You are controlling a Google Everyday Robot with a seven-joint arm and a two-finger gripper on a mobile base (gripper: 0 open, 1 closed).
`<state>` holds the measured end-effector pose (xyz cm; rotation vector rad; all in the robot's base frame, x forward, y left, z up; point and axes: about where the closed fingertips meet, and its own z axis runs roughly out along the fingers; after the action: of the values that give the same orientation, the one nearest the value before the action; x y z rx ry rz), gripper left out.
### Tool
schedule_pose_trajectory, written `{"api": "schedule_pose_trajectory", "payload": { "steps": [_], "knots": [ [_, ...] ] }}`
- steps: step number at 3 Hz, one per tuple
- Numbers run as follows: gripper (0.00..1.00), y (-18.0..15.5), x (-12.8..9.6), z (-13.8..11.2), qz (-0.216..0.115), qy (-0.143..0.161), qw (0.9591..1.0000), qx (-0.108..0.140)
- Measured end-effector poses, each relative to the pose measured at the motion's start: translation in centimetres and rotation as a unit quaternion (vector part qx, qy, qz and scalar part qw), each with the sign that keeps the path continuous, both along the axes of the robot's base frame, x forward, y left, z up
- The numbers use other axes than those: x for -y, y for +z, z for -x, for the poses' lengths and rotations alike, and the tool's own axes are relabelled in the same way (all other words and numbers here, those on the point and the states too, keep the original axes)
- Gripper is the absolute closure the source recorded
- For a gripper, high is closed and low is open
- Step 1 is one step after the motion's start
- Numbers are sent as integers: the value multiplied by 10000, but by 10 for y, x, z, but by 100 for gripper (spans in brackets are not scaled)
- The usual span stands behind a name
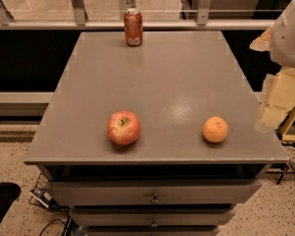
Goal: Move orange near coke can
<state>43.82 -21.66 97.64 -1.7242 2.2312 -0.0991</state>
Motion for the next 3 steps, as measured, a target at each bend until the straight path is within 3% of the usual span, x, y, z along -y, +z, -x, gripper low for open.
{"api": "schedule_pose_trajectory", "payload": {
  "steps": [1,2,3],
  "knots": [
    [0,0,0,0,0,0,10000,1],
    [0,0,1,-1,-315,67,9995,20],
    [0,-11,4,-1,-1047,197,9943,86]
  ]
}}
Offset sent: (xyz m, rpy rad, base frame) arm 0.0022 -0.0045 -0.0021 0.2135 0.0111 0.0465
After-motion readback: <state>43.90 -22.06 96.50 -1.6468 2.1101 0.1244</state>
